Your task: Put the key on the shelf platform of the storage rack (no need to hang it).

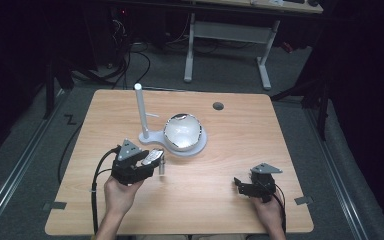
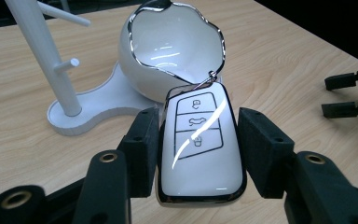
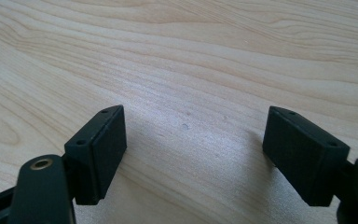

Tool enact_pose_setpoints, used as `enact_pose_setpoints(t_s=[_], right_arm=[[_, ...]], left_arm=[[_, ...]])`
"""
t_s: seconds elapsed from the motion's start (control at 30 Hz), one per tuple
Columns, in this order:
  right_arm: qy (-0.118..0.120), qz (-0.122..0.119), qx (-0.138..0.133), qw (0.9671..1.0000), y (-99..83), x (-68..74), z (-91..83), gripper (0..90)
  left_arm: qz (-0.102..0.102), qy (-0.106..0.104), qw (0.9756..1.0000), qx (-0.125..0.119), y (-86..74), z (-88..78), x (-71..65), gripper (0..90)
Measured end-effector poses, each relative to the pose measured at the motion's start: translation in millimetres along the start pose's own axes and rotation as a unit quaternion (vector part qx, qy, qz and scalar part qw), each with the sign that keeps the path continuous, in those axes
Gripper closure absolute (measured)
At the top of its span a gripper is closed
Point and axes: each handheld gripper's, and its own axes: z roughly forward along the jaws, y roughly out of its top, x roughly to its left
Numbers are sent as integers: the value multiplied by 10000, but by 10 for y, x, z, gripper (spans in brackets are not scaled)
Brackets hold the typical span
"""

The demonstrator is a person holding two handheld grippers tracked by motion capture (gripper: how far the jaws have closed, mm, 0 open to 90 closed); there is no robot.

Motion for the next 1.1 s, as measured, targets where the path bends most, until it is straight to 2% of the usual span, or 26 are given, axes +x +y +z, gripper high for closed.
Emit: enact_pose_setpoints(t_s=[0.27,0.5,0.73,1.1], right_arm=[[-1,-1,1,10000,0,0,0,219],[-2,-1,1,10000,0,0,0,219],[-1,-1,1,10000,0,0,0,219],[-2,-3,1,10000,0,-1,0,219]], left_arm=[[-28,-138,9999,-48,191,15,-77,505],[5,-262,9996,-80,418,104,-192,505],[-105,-323,9994,-88,549,227,-243,505],[-100,-365,9993,-57,701,379,-303,505]])
